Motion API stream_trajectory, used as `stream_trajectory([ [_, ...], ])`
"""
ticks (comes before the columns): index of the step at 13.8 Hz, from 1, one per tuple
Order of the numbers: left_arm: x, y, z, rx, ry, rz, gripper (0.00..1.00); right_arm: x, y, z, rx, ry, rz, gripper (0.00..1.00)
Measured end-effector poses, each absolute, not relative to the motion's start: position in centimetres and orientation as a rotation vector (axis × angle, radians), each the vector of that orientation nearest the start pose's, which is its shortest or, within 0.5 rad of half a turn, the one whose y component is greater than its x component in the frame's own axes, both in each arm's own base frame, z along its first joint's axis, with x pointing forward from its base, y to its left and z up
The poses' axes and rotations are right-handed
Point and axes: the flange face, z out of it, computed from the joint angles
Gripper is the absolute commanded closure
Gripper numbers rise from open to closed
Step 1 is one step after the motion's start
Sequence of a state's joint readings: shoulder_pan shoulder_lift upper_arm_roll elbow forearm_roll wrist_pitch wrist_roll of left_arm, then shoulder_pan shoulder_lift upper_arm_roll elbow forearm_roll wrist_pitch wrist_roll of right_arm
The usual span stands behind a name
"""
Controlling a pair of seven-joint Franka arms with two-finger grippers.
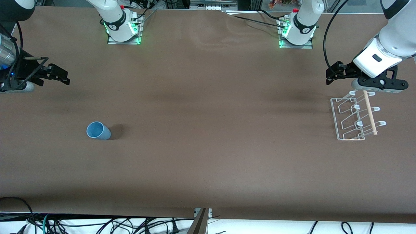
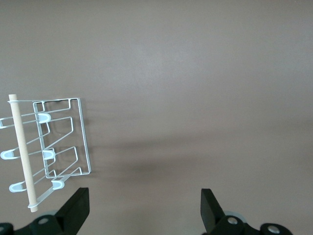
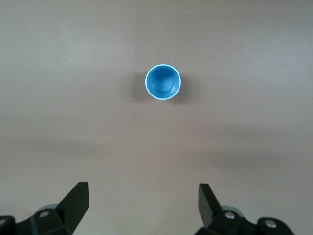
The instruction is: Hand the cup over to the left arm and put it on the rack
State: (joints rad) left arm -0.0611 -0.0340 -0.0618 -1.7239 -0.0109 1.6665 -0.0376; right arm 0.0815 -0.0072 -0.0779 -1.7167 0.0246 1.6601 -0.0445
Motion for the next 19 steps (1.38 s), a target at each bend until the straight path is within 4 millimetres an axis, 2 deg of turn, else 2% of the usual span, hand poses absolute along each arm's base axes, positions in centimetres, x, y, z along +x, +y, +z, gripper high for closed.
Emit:
stream_trajectory([
  [13, 54.4, -7.0, 57.9, -3.145, 0.136, 0.038, 0.0, 55.9, 0.1, 55.9, -3.126, -0.063, 0.098, 0.01],
  [16, 54.4, -7.0, 57.9, -3.145, 0.136, 0.038, 0.0, 56.8, 0.1, 53.6, -3.126, -0.062, 0.159, 0.01],
  [19, 54.4, -7.0, 57.9, -3.145, 0.136, 0.038, 0.0, 58.5, -0.5, 50.0, -3.13, -0.089, 0.202, 0.0],
])
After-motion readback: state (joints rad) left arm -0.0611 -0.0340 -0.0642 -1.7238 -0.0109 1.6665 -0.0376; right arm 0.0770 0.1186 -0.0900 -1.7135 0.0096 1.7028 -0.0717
